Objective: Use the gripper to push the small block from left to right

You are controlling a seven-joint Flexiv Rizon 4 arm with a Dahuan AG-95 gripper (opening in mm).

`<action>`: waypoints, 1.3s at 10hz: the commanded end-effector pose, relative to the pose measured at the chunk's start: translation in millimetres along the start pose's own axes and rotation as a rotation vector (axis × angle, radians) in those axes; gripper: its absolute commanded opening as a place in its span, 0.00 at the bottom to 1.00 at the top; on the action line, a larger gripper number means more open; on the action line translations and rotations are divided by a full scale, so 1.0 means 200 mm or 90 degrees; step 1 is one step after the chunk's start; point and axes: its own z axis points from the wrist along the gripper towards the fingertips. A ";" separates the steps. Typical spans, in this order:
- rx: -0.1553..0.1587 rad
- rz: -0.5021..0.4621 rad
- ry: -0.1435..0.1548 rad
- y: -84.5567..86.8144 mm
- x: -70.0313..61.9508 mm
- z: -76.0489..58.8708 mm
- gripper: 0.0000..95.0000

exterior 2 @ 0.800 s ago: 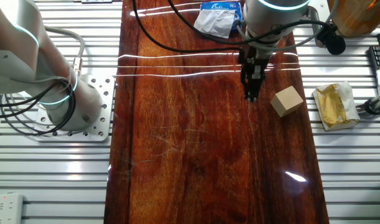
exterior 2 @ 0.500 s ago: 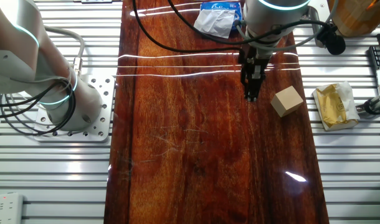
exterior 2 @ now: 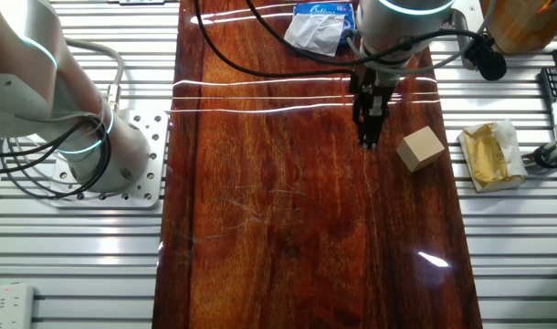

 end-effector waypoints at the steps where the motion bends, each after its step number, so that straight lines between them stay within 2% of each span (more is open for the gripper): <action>1: 0.000 0.000 0.000 0.00 0.00 0.00 1.00; 2: -0.021 0.010 0.010 0.00 0.00 -0.01 0.00; 3: -0.031 0.018 0.017 0.00 0.00 -0.01 0.00; 5: -0.018 0.012 0.032 0.01 0.01 -0.03 0.00; 7: -0.018 0.008 0.033 0.01 0.01 -0.03 0.00; 8: -0.011 0.008 0.045 0.01 0.01 -0.03 0.00; 13: -0.012 0.039 0.043 0.02 0.01 -0.06 0.00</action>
